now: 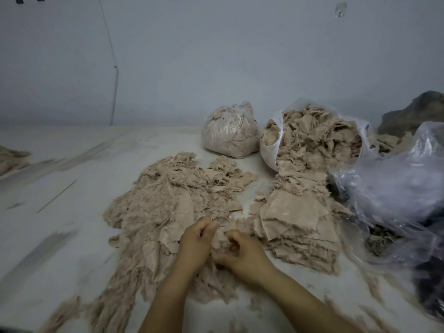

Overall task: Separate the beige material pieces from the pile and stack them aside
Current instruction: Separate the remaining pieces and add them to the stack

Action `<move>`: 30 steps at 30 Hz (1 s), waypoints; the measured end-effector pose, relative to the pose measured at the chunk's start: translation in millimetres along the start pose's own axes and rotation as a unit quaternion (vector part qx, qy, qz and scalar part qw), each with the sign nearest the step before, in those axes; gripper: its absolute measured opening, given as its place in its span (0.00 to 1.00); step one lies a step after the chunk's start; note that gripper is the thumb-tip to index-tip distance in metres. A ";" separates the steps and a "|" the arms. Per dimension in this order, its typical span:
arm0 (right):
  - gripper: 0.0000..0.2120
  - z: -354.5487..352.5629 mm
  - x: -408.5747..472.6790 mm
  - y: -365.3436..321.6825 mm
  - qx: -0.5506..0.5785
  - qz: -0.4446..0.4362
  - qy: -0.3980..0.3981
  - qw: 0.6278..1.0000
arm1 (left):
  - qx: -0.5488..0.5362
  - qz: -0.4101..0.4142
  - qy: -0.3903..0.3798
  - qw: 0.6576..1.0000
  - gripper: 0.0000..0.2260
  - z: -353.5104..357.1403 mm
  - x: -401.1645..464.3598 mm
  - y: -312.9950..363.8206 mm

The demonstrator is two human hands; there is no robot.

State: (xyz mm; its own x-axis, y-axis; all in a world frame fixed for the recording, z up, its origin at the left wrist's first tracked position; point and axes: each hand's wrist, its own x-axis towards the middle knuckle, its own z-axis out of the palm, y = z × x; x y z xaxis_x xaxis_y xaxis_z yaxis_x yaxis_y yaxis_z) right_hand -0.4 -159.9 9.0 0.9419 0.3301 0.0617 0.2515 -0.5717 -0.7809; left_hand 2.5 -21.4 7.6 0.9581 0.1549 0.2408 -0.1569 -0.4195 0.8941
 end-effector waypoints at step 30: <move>0.09 2.6 -18.1 20.9 0.131 0.017 0.059 0.989 | -0.422 -0.239 -0.007 0.874 0.08 -23.6 7.1 13.9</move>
State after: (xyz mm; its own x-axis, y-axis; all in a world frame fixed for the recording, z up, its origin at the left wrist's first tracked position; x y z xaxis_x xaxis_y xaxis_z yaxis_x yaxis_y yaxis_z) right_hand -12.8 -175.8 -10.0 0.9724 0.2140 0.0925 0.1668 -0.3613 -0.9174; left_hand 1.5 -5.0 30.6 0.9644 0.1186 -0.2364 0.1475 0.5009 0.8528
